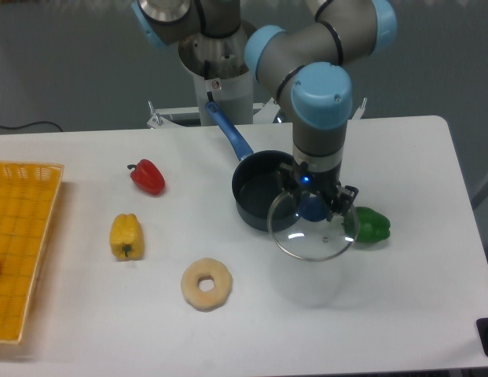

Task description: Open the lid

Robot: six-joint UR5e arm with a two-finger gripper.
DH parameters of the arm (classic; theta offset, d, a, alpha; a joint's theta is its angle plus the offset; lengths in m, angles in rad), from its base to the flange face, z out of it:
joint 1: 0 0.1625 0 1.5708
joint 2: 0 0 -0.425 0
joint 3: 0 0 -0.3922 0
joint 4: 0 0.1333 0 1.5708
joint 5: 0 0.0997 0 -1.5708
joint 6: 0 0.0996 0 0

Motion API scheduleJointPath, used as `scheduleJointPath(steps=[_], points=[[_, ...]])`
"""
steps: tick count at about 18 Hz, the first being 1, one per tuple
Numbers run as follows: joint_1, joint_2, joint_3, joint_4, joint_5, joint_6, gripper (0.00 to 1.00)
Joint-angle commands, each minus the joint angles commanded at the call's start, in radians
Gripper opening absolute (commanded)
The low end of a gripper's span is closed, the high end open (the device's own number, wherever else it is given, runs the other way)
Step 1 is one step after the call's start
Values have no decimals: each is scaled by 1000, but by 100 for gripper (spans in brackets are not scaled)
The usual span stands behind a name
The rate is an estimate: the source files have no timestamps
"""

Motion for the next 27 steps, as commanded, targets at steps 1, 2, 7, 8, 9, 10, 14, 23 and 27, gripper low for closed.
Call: scheduleJointPath(steps=[1,2,7,8,9,10,14,23,27], points=[[5,-5,0,21,0,-2,51],[6,-6,-2,34,-2,-2,51],[6,-32,0,69,-8,-38,51],[6,-37,-2,74,-8,-43,51],[6,-40,-2,78,-8,-51,51],[6,-40,-2,80,-8,-57,51],[2,-48,-5,80,-8,-75,51],[-14,-49,-14,80,-8,-72,51],[-17,-52,-14,80,-8,-72,51]])
